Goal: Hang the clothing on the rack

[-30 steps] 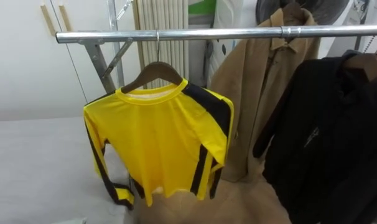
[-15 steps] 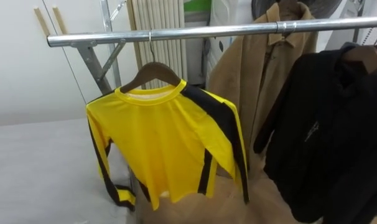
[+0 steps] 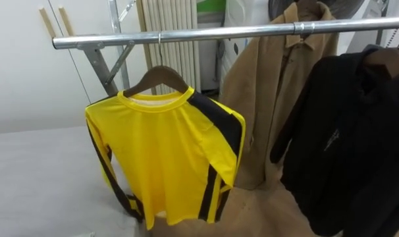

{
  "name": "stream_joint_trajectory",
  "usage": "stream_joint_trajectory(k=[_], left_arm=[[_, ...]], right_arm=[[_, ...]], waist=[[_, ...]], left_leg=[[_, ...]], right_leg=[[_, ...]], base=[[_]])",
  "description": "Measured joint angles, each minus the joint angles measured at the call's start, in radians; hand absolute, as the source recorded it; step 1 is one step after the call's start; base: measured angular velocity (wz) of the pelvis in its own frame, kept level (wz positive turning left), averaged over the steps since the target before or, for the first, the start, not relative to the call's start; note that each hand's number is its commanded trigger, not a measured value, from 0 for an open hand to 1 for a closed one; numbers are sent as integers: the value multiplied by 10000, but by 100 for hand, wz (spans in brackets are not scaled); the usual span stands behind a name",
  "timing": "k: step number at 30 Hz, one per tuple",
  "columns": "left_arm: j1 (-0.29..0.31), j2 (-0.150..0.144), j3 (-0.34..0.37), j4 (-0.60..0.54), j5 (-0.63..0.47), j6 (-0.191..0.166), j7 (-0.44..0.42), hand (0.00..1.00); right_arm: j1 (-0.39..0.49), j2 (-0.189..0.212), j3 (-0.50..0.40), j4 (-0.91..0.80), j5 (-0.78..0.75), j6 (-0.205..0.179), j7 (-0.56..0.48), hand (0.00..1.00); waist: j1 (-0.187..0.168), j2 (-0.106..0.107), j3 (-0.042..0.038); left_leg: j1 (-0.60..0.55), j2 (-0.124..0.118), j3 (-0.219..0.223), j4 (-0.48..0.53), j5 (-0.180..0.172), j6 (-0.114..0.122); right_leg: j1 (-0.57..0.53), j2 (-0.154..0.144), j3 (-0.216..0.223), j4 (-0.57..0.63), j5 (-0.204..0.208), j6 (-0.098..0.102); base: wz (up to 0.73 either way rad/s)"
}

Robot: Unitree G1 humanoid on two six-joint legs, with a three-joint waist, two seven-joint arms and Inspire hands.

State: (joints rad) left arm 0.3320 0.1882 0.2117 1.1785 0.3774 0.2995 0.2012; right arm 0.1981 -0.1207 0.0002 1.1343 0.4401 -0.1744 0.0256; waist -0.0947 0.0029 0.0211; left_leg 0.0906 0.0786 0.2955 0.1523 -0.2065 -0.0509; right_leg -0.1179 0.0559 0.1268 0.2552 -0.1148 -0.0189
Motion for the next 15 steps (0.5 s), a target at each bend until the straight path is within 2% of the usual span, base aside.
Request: stream_joint_trajectory(k=[8,15], left_arm=[[-19,-45,-146,30,-929,-2,523,0],[-164,-46,-328,187,-1126,-3,772,0]], right_arm=[[-140,9,38,141,-29,6,21,0],[-231,-17,94,308,-91,6,125,0]], waist=[[94,-38,-6],[167,-26,-3]], left_leg=[[14,4,-31,2,-1,0],[4,3,-141,1,-1,-1]], right_leg=[[29,-2,-41,-18,0,0],[39,-4,-127,-40,8,-14]], base=[[0],[0]])
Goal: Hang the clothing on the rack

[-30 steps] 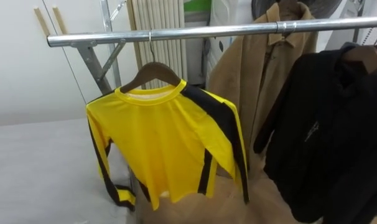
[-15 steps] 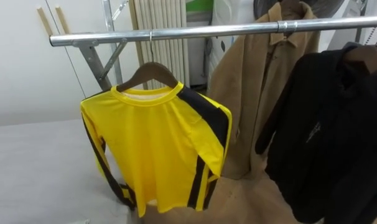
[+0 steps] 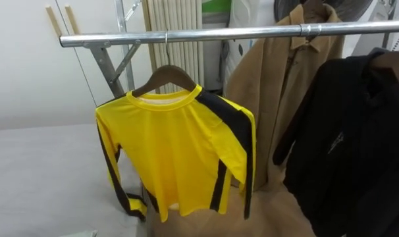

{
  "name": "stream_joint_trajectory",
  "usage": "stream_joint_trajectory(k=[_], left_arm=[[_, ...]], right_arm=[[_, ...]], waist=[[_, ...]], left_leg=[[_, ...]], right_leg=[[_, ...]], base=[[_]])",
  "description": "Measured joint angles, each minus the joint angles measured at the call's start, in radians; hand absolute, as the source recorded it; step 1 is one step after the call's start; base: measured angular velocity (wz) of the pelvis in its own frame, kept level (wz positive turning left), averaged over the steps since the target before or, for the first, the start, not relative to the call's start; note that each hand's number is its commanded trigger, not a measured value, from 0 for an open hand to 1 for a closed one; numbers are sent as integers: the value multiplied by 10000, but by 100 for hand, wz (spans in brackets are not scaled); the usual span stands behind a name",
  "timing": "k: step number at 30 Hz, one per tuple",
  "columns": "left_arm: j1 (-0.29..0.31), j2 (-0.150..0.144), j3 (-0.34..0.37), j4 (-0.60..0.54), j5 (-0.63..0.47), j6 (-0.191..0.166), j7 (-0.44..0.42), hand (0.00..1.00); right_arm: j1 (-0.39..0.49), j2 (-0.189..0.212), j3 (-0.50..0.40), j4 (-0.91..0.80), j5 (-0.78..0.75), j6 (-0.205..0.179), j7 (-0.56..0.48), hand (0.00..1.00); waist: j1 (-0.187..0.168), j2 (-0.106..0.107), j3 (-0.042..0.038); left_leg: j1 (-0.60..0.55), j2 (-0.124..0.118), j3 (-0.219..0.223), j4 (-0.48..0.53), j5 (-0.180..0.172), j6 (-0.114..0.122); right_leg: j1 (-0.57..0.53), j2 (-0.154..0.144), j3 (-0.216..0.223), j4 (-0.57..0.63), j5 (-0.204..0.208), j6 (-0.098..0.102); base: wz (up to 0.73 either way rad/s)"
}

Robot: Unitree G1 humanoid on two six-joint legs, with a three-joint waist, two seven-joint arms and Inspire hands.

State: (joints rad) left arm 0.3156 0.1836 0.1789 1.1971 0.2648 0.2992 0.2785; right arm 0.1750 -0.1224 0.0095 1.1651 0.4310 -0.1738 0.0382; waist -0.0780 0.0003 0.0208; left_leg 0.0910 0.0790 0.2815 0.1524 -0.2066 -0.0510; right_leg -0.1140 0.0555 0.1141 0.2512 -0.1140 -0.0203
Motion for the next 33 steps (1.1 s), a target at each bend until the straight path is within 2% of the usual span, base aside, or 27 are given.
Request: stream_joint_trajectory(k=[6,17,22,31,33], left_arm=[[-113,-1,3,105,7,-1,229,0],[-119,-12,0,110,7,-38,437,0],[-126,-12,-63,203,1,-243,449,0],[-367,-9,-277,204,-8,-389,624,0],[-411,-7,-395,203,-9,-603,661,0]], right_arm=[[-1,3,4,17,3,0,81,0],[-8,5,79,31,3,-1,21,0],[-89,4,78,138,2,-1,-35,0],[-603,38,325,132,-87,1,-32,0],[-775,75,512,68,-89,-5,-30,0]], waist=[[4,6,7],[15,25,17],[11,85,44],[42,254,43],[49,343,48]], left_leg=[[-4,-1,-251,-4,0,-1],[50,-13,-437,6,1,0],[66,-22,-563,20,0,0],[-191,-19,-1040,194,2,-1],[-331,-27,-1310,315,2,-3]], right_leg=[[99,14,-76,-112,13,-26],[215,15,-130,-141,21,-40],[285,-2,-231,-161,23,-48],[278,-101,-781,-151,-33,-150],[309,-166,-1050,-156,-71,-176]], base=[[6],[0],[5],[14],[31]])
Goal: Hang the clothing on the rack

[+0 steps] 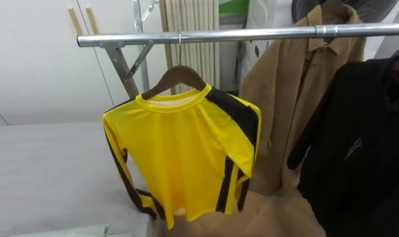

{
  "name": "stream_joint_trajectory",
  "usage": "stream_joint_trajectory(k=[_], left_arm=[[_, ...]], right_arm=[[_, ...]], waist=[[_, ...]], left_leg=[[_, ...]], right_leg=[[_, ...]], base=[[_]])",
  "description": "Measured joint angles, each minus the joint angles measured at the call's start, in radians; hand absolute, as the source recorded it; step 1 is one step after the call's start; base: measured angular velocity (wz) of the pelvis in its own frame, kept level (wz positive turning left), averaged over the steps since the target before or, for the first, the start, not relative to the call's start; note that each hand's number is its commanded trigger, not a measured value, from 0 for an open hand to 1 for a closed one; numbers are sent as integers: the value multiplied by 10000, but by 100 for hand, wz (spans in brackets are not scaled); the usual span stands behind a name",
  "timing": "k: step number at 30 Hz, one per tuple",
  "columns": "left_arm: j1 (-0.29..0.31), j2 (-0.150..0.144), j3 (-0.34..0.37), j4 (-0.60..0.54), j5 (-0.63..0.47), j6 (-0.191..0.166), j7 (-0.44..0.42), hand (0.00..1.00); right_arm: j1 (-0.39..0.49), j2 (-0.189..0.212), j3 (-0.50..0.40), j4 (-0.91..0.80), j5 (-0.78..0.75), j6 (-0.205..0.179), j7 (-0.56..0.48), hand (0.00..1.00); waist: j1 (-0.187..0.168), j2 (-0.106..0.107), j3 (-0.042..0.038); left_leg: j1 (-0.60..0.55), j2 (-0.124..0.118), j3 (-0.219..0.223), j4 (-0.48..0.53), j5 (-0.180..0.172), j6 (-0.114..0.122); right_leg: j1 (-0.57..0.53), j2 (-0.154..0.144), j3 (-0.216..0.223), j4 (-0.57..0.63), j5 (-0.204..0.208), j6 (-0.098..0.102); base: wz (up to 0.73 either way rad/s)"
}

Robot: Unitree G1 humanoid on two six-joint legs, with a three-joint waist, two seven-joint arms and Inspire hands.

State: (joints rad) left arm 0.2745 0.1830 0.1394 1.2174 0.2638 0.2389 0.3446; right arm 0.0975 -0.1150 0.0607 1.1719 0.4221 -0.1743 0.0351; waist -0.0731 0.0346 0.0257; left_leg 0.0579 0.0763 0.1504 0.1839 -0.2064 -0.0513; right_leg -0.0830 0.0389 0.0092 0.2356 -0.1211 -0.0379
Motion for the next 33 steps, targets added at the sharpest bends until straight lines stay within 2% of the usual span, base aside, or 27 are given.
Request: stream_joint_trajectory(k=[2,7,9,10,11,12,13,15,16,17,18,19,21,22,24,25,27,29,31,33], left_arm=[[-1,1,-41,-1,0,-266,9,0],[-4,-83,-87,-3,-581,-886,405,0],[-50,-104,-261,-89,-766,-1175,458,0],[-49,-119,-263,-127,-761,-1244,458,0],[-71,-131,-264,-292,-765,-1281,442,0],[-129,-133,-260,-651,-786,-1287,404,0],[-157,-135,-277,-833,-785,-1319,368,0],[-454,-164,-351,-1422,-888,-1560,182,0],[-535,-182,-361,-1534,-1047,-1658,137,0],[-689,-264,-417,-1566,-1257,-1847,20,0],[-771,-374,-536,-1521,-1576,-2066,-221,0],[-826,-399,-666,-1473,-1716,-2182,-377,0],[-911,-542,-898,-1342,-1857,-2531,-990,0],[-920,-598,-914,-1337,-1860,-2585,-1072,0],[-931,-698,-926,-1227,-1936,-2891,-1352,0],[-957,-699,-944,-1184,-1958,-2958,-1394,0],[-1229,-720,-1077,-956,-2205,-3212,-1463,0],[-1236,-774,-1087,-938,-2329,-3408,-1608,0],[-1226,-813,-1055,-927,-2336,-3637,-1803,0],[-1246,-817,-1055,-925,-2344,-3800,-1929,0]], right_arm=[[-59,8,108,8,8,-1,-14,0],[11,-17,575,12,-15,-3,-100,0],[35,-31,671,37,-151,6,-89,0],[34,-36,660,34,-241,6,-87,0],[46,-51,675,32,-357,6,-85,0],[59,-69,663,33,-416,7,-80,0],[56,-78,619,37,-469,7,-75,0],[-33,-63,144,24,-817,-7,-25,0],[-34,-61,35,26,-828,-7,1,0],[-67,-91,-201,37,-928,3,46,0],[-96,-128,-376,-19,-1165,11,51,0],[-59,-133,-448,-44,-1179,16,46,0],[-13,-139,-464,-62,-1171,171,0,0],[-22,-142,-474,-63,-1171,233,-2,0],[-26,-123,-535,-63,-1199,263,-6,0],[-40,-129,-532,-73,-1184,262,-11,0],[2,-175,-524,-87,-1146,272,-66,0],[0,-183,-497,-85,-1161,344,-106,0],[39,-172,-437,-79,-1141,420,-92,0],[51,-174,-438,-78,-1119,446,-95,0]], waist=[[35,78,-4],[399,271,-29],[399,328,-60],[410,349,-55],[362,382,-57],[307,379,-53],[302,379,-66],[283,349,-81],[288,333,-85],[271,221,-33],[229,281,-67],[226,303,-71],[226,296,-67],[222,288,-61],[256,297,-74],[248,296,-72],[247,275,-75],[295,262,-83],[279,138,-156],[268,23,-198]], left_leg=[[-137,-9,-194,86,0,-1],[-269,-8,-543,103,24,-37],[-479,-54,-934,186,89,-67],[-511,-63,-1025,214,99,-69],[-658,-42,-959,374,130,-93],[-869,13,-426,561,263,-78],[-995,36,-80,580,383,-48],[-1393,20,1165,397,1021,152],[-1445,5,1448,320,1147,215],[-1502,129,2236,687,1053,370],[-1419,374,2894,1316,655,455],[-1327,459,3109,1545,467,453],[-835,701,3722,1901,-69,235],[-762,700,3763,1843,-122,200],[-660,724,4001,1778,-288,287],[-666,691,3936,1775,-301,294],[-703,469,3690,1685,-288,336],[-655,325,3669,1581,-261,428],[-644,108,3542,1433,-231,551],[-701,-29,3202,1364,-264,669]], right_leg=[[17,-36,-171,-58,0,-1],[115,-97,-556,-160,-63,-51],[172,-228,-1073,-153,-162,-75],[234,-252,-1202,-169,-182,-81],[372,-347,-1587,-223,-229,-87],[448,-487,-2094,-253,-327,-86],[466,-562,-2345,-250,-366,-83],[496,-900,-3458,-316,-446,-75],[494,-1044,-3730,-317,-478,-95],[536,-1238,-4292,-252,-596,-119],[673,-1312,-4806,-209,-690,-120],[737,-1338,-5007,-142,-753,-111],[911,-1395,-5759,160,-1004,-98],[932,-1425,-5895,256,-1065,-88],[1049,-1520,-6284,526,-1282,-43],[1050,-1600,-6379,632,-1348,-19],[1086,-1909,-6754,988,-1535,106],[1138,-2102,-6898,1186,-1587,168],[1272,-2398,-7223,1443,-1679,330],[1544,-2582,-7538,1571,-1716,462]], base=[[32],[26],[61],[76],[101],[116],[135],[143],[138],[129],[126],[121],[100],[73],[51],[47],[52],[36],[48],[55]])
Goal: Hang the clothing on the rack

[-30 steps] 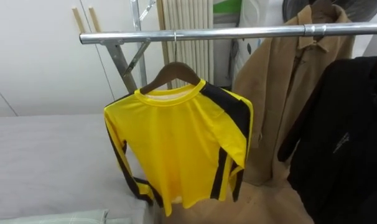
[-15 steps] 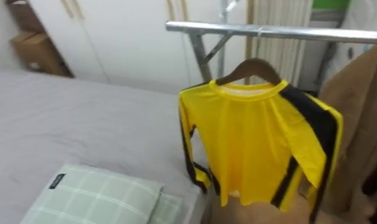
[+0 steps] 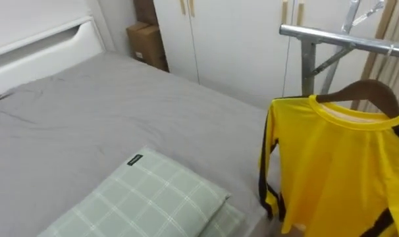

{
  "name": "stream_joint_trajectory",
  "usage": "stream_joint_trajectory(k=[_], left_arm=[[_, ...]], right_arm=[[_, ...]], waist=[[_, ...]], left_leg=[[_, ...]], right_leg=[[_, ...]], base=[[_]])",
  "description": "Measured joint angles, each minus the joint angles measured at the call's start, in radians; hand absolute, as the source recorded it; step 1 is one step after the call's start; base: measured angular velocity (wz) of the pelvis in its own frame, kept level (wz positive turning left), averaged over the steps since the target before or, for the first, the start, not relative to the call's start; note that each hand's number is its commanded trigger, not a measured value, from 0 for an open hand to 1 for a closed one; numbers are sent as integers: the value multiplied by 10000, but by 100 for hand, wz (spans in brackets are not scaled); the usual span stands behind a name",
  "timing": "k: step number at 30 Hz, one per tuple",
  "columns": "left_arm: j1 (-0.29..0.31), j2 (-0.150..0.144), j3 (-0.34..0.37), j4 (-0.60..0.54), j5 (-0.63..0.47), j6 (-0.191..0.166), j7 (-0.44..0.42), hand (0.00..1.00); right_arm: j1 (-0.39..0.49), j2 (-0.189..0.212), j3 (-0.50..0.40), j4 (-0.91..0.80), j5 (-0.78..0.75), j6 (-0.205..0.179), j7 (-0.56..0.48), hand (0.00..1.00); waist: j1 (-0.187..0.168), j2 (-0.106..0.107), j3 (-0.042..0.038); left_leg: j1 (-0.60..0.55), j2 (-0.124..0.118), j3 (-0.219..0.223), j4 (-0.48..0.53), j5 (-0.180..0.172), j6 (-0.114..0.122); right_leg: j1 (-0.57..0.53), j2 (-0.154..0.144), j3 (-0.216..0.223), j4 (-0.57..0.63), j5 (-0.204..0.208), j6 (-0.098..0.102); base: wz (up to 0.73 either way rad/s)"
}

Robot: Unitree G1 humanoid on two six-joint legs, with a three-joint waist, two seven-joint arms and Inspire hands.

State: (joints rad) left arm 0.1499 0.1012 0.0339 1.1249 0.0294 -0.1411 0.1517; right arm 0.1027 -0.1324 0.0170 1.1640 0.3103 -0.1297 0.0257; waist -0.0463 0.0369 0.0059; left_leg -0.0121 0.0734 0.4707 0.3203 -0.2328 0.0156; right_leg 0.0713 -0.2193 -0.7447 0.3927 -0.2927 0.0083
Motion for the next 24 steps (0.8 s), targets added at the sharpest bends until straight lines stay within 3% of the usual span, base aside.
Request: stream_joint_trajectory(k=[1,2,3,4,6,7,8,9,10,11,12,13,14,16,18,19,21,24], left_arm=[[-3,2,-13,-1,-5,-49,-54,0],[-10,-12,-76,3,-1,-151,-113,0],[-26,-27,-96,6,2,-255,-219,0],[-76,-27,-104,16,2,-311,-289,0],[-136,-55,-170,27,-7,-574,-477,0],[-105,-65,-178,39,-53,-656,-503,0],[-42,-63,-179,139,-314,-821,-520,0],[-122,-55,-128,357,-507,-949,-532,0],[-125,-58,-39,386,-603,-990,-538,0],[-100,-4,104,395,-728,-1019,-537,0],[-59,56,256,552,-1003,-1012,-533,0],[-5,52,327,619,-1101,-1010,-530,0],[92,57,475,813,-1189,-986,-535,0],[243,145,816,1260,-1379,-764,-506,0],[583,349,851,1565,-1354,-204,-461,0],[684,365,863,1573,-1351,-94,-463,0],[905,337,916,1630,-1357,194,-506,0],[1045,328,895,1731,-1343,462,-524,0]], right_arm=[[-3,-1,1,-1,-6,-1,1,0],[-12,-9,-22,-5,-95,-2,-1,0],[-11,-18,-76,-8,-350,0,-5,0],[-7,-20,-134,-7,-551,1,-3,0],[1,-19,-355,-7,-1129,7,-75,0],[-3,-9,-417,-8,-1173,7,-121,0],[-39,10,-416,-12,-1176,4,-183,0],[-35,18,-448,-4,-1189,4,-248,0],[-23,46,-553,1,-1225,9,-282,0],[-28,119,-719,20,-1352,9,-394,0],[38,173,-923,86,-1572,6,-478,0],[85,159,-1045,124,-1662,5,-526,0],[41,116,-1242,172,-1865,7,-604,0],[-31,100,-1271,198,-1976,13,-674,0],[-64,127,-1144,228,-2034,213,-632,0],[-68,140,-1141,250,-2082,230,-615,0],[-169,144,-1101,424,-2315,347,-573,0],[-326,141,-780,649,-2369,404,-575,0]], waist=[[-11,-31,-20],[-58,-41,-46],[-130,-75,-48],[-198,-103,-34],[-266,-169,-66],[-226,-108,-64],[-201,-57,-112],[-213,-84,-100],[-196,-93,-109],[-87,-208,-114],[-79,-456,-80],[8,-460,-135],[289,-363,-138],[344,-293,-124],[397,-290,-129],[455,-293,-125],[626,-268,14],[770,-333,60]], left_leg=[[-19,-44,-125,16,-30,48],[-82,-187,-649,39,-67,120],[-139,-354,-1144,33,-76,239],[-161,-450,-1371,34,-76,318],[-119,-781,-2475,44,-23,596],[-89,-817,-2757,21,-14,626],[-59,-832,-3224,-102,54,662],[36,-880,-3752,-273,185,668],[84,-905,-3989,-328,248,651],[132,-990,-4303,-343,273,617],[220,-1151,-4687,-285,239,582],[251,-1187,-4799,-286,207,563],[249,-1205,-4916,-260,135,502],[176,-1222,-5246,-264,115,474],[106,-1273,-5622,-269,85,445],[72,-1286,-5696,-275,85,444],[37,-1358,-6040,-297,88,446],[67,-1403,-6295,-318,87,445]], right_leg=[[67,-61,-99,57,-20,61],[293,-60,-313,43,41,211],[426,-63,-114,146,121,291],[436,-73,224,271,147,287],[139,60,2619,922,306,264],[12,176,3205,1010,222,256],[-193,591,4235,713,43,228],[-300,944,4867,82,59,212],[-376,1119,5197,-354,141,241],[-544,1374,5837,-1214,696,294],[-457,1452,6273,-1401,1302,356],[-291,1466,6218,-1576,1246,380],[-48,1520,5962,-1915,1265,383],[215,1542,5560,-2130,1350,330],[352,1573,5378,-2259,1302,287],[347,1576,5360,-2262,1295,280],[416,1572,5358,-2248,1272,271],[536,1544,5344,-2258,1151,294]], base=[[74],[98],[116],[144],[137],[109],[116],[126],[126],[120],[110],[74],[48],[51],[48],[41],[43],[28]])
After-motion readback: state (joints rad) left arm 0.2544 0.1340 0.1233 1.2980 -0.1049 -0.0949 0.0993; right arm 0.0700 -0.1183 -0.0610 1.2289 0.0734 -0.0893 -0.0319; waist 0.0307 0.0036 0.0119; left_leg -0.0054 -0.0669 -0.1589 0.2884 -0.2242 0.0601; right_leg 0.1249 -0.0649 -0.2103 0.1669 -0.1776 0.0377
